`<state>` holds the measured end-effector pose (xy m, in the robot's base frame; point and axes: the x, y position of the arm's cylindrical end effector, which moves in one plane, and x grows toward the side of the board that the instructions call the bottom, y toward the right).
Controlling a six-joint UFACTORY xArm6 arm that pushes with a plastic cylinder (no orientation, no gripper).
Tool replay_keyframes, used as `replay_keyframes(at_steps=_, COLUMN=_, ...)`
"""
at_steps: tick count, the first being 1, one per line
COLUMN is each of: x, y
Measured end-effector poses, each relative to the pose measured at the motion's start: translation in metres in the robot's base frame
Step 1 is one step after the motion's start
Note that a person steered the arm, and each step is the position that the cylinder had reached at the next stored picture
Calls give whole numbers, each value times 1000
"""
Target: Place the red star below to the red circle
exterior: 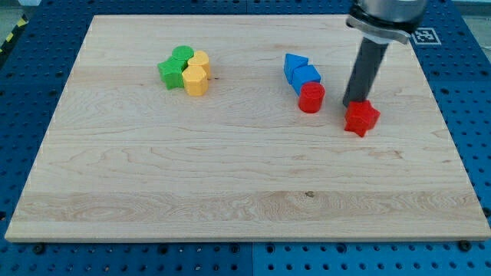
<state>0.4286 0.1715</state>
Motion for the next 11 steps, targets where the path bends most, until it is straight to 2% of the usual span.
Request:
replay_keyframes(at_steps=2, x=9, y=43)
replay_keyframes(at_steps=4, x=31, y=53)
replay_keyframes(at_steps=7, x=31, y=7)
replay_keyframes(at_steps=11, x=33, y=-28)
